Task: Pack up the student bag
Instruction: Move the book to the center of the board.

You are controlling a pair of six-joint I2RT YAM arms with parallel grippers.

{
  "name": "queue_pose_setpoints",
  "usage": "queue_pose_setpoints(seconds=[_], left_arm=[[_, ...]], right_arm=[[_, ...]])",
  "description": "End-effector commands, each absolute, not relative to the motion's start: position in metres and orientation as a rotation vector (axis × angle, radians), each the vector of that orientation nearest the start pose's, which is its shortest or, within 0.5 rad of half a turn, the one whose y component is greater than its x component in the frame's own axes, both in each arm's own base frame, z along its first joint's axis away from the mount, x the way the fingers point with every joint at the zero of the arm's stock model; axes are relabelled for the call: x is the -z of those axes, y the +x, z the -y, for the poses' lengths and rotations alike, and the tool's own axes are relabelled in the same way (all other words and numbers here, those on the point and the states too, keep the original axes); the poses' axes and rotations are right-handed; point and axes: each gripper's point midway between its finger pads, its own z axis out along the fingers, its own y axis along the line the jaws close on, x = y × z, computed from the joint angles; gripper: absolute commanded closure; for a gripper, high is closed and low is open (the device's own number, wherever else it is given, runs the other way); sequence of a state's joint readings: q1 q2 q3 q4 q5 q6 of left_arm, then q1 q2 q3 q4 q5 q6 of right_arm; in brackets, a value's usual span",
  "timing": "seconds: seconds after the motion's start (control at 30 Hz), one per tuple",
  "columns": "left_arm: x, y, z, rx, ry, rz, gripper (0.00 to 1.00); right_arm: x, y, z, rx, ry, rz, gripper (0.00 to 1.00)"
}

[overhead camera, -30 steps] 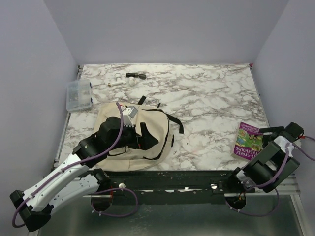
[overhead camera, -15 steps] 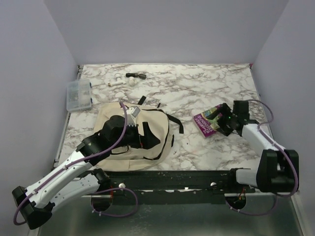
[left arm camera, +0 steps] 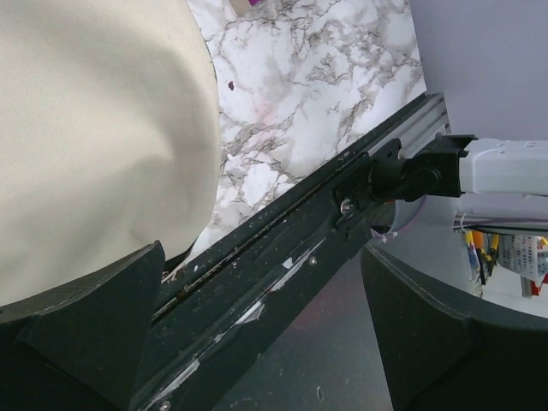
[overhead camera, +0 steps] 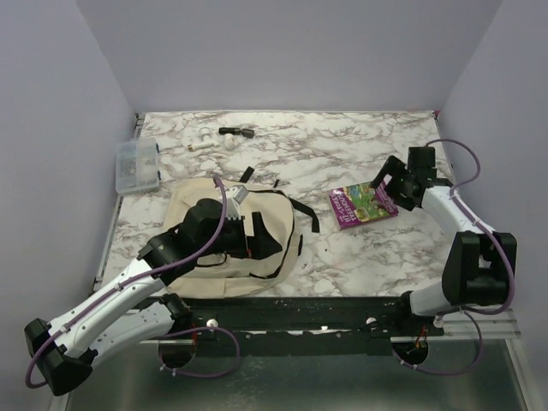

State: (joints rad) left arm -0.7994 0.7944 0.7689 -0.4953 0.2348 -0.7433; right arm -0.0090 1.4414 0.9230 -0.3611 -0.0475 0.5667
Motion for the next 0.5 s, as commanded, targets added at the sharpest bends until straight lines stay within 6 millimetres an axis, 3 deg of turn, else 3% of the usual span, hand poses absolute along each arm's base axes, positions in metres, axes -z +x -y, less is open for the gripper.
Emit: queue_pose_setpoints(seconds=[0.0, 0.13, 0.27, 0.47], left_arm=[[-0.232, 0.141, 0.252, 1.188, 0.241, -2.256, 0.02], [-0.244, 0.146, 0.262, 1.2, 0.277, -2.254, 0.02], [-0.252, 0.156, 0.284, 1.19, 0.334, -2.273, 0.02], [-0.255, 0.176, 0.327, 1.158, 0.376, -2.325, 0.09]], right_arm=[[-0.089, 0.373, 0.02, -0.19, 0.713, -2.384, 0.01], [-0.073, 0.38, 0.037, -0.274, 0.782, -2.409, 0.03], [-0.056, 0.383, 0.019, -0.42, 0.769, -2.432, 0.09], [-0.04, 0.364, -0.009, -0.6, 0.785, -2.45, 0.28]])
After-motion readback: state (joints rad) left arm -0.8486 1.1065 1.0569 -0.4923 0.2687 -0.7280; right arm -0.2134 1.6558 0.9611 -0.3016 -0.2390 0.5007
